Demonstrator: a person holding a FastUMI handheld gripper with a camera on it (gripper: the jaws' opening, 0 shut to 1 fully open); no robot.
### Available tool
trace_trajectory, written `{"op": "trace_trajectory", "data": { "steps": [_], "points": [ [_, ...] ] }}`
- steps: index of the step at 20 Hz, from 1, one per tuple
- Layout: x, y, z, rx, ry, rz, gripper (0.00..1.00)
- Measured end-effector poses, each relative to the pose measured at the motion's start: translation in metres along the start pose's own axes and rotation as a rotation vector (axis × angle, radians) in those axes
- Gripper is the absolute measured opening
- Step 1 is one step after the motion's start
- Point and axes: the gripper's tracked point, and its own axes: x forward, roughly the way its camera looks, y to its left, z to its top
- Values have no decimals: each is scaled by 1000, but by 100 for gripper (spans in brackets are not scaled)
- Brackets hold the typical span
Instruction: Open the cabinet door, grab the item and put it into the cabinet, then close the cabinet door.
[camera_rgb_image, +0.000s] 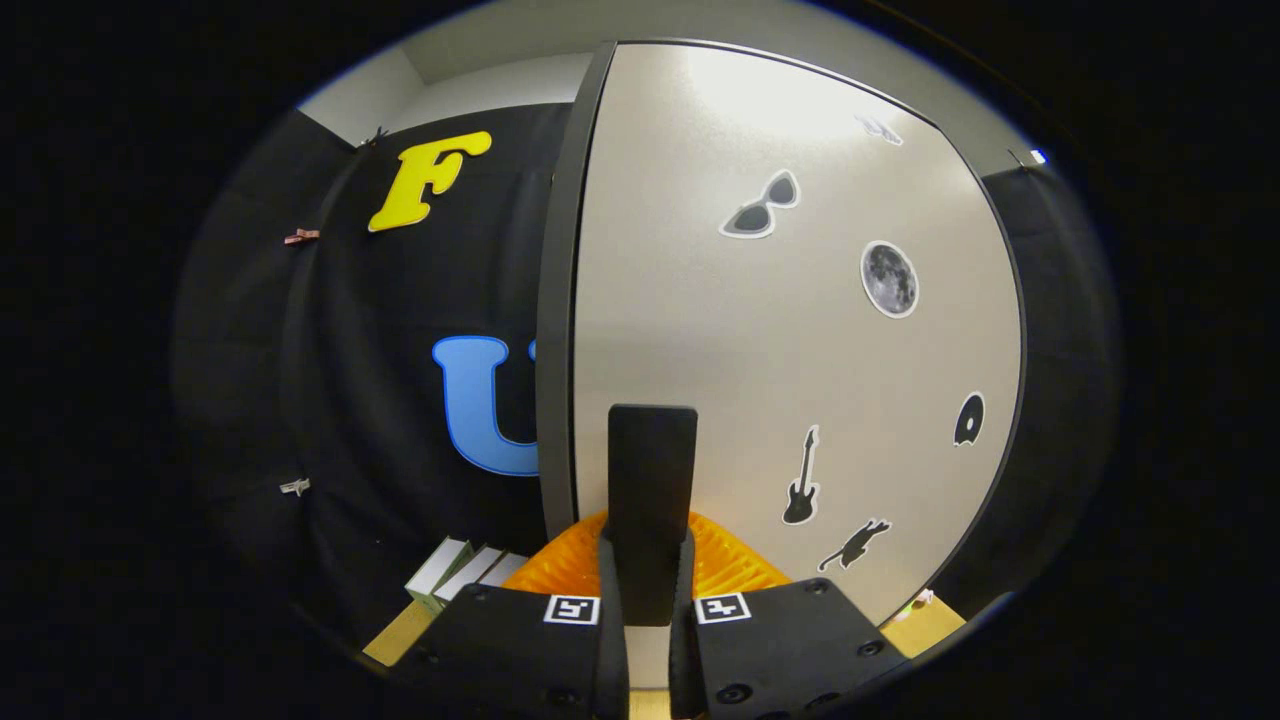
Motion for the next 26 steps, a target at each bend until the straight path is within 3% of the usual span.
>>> {"op": "trace_trajectory", "data": {
  "steps": [15, 26],
  "points": [
    [-59, -3, 7, 41, 24, 132, 20],
    [-104, -35, 7, 27, 32, 171, 19]
  ]
}}
